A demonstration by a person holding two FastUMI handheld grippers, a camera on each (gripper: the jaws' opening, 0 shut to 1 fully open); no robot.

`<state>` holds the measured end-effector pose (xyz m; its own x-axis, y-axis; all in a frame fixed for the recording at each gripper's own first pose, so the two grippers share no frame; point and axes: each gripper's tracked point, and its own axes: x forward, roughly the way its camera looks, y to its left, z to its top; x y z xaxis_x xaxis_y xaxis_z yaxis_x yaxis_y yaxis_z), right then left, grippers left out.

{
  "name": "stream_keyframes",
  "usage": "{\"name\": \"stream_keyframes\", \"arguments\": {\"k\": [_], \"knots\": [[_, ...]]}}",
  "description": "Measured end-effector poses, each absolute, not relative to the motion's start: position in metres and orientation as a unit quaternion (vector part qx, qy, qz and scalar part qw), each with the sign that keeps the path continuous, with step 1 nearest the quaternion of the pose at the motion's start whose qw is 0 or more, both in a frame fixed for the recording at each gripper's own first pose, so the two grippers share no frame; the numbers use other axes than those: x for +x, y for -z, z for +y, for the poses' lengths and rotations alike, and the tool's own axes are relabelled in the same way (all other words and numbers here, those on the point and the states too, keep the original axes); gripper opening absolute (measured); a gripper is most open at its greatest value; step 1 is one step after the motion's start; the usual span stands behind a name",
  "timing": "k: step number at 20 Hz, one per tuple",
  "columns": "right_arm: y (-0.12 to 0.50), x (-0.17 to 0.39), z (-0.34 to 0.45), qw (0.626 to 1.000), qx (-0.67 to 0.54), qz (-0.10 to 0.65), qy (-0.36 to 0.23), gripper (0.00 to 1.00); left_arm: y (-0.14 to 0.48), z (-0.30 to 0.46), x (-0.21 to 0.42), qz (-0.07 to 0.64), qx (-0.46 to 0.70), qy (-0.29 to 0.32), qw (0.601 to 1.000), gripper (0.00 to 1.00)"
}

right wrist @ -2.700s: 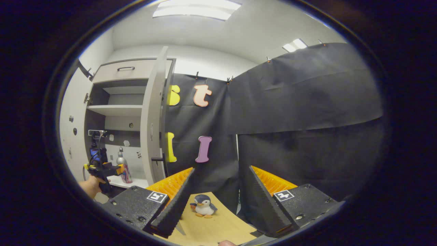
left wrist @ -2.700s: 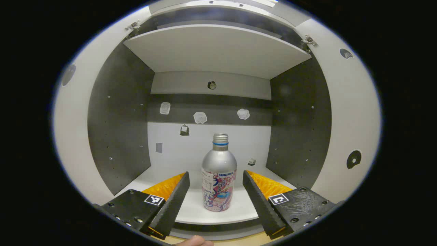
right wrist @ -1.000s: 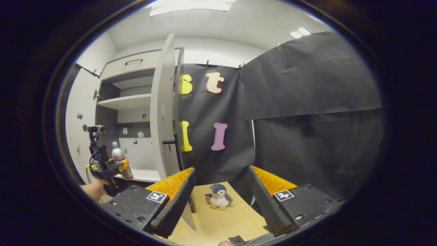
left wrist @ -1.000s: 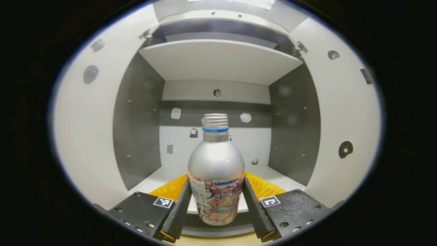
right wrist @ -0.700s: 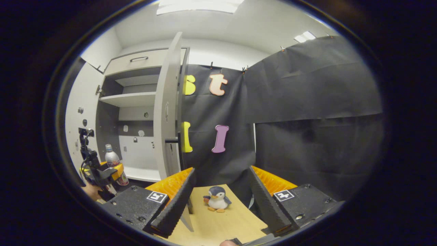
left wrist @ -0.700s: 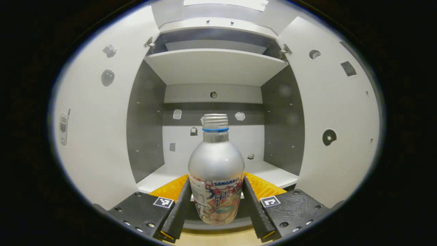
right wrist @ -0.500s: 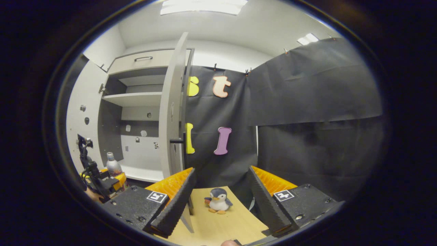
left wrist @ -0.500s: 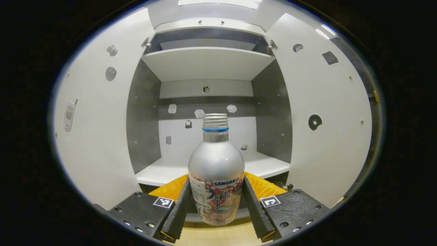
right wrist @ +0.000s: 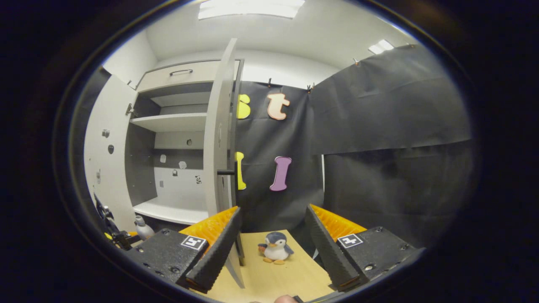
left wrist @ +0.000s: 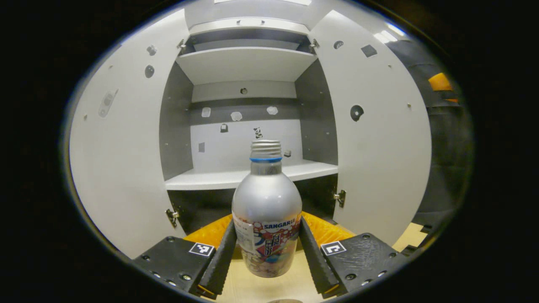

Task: Grasp the bottle in the cabinet with the left hand and place it on the coaster, then close the right door with the right hand and the left door with the left hand.

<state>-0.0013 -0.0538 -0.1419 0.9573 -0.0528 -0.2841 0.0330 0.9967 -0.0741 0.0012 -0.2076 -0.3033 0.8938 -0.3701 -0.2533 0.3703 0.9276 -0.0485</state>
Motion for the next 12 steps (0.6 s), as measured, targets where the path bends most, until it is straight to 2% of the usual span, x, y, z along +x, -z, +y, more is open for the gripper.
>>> {"name": "stream_keyframes", "arguments": {"k": [1, 2, 3, 4, 5, 6, 7, 8, 9, 10, 12], "knots": [[0.143, 0.0, -0.053, 0.989, -0.034, 0.145, 0.022, 0.95, 0.309, -0.208, -0.006, 0.135, 0.002, 0.194, 0.972, 0.77], [0.145, 0.0, -0.051, 0.989, -0.033, 0.145, 0.021, 0.98, 0.314, -0.207, -0.013, 0.138, 0.005, 0.195, 0.971, 0.77], [0.146, 0.0, -0.051, 0.988, -0.032, 0.146, 0.021, 0.95, 0.322, -0.208, -0.017, 0.143, 0.006, 0.197, 0.97, 0.77], [0.148, -0.001, -0.049, 0.988, -0.032, 0.148, 0.02, 0.98, 0.327, -0.209, -0.021, 0.142, 0.008, 0.199, 0.97, 0.81], [0.149, -0.001, -0.047, 0.988, -0.032, 0.151, 0.019, 0.95, 0.33, -0.208, -0.027, 0.141, 0.012, 0.2, 0.969, 0.77], [0.151, -0.001, -0.043, 0.988, -0.032, 0.153, 0.014, 0.98, 0.337, -0.209, -0.031, 0.145, 0.021, 0.205, 0.968, 0.77], [0.15, -0.001, -0.04, 0.988, -0.033, 0.152, 0.011, 0.95, 0.343, -0.209, -0.036, 0.148, 0.03, 0.207, 0.967, 0.77], [0.152, -0.001, -0.038, 0.988, -0.036, 0.151, 0.009, 0.98, 0.348, -0.209, -0.038, 0.151, 0.038, 0.211, 0.965, 0.77], [0.152, -0.002, -0.036, 0.988, -0.039, 0.15, 0.009, 0.98, 0.355, -0.21, -0.042, 0.154, 0.041, 0.215, 0.964, 0.81], [0.152, -0.003, -0.036, 0.988, -0.04, 0.15, 0.01, 0.95, 0.362, -0.211, -0.049, 0.16, 0.042, 0.22, 0.961, 0.81], [0.155, -0.004, -0.032, 0.987, -0.042, 0.154, 0.012, 0.95, 0.376, -0.212, -0.061, 0.172, 0.044, 0.226, 0.958, 0.77]]}}
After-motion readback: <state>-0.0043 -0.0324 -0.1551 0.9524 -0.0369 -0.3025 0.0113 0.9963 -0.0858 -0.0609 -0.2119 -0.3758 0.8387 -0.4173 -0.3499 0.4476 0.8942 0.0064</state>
